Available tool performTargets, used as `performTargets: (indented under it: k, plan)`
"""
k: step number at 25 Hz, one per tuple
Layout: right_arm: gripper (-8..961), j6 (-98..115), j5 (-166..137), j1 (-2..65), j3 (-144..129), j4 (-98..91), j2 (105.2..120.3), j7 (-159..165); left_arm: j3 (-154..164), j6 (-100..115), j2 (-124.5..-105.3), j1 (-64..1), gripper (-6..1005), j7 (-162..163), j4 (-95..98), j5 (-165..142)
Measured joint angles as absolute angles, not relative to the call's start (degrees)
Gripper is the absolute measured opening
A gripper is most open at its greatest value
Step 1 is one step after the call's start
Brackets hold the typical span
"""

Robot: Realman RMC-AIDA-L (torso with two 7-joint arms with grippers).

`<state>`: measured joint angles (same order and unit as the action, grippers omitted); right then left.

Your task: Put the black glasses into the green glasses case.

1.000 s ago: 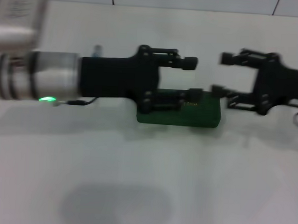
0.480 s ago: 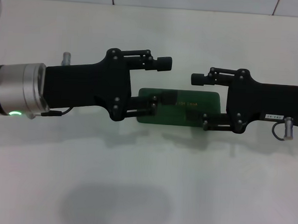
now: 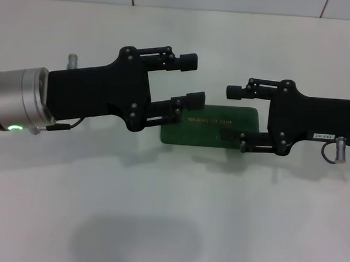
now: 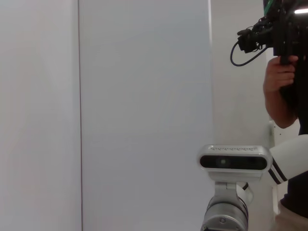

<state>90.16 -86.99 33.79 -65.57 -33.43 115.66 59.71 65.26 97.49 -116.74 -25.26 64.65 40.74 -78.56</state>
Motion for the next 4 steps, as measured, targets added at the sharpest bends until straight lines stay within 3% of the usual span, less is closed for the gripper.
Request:
performTargets:
  k: [4]
  plan:
    - [716,89.99,-87.08,34.12,-65.56,-33.40,115.59,59.54,65.26,97.52,-117.00,-25.24,601,64.05,40.74,-78.52]
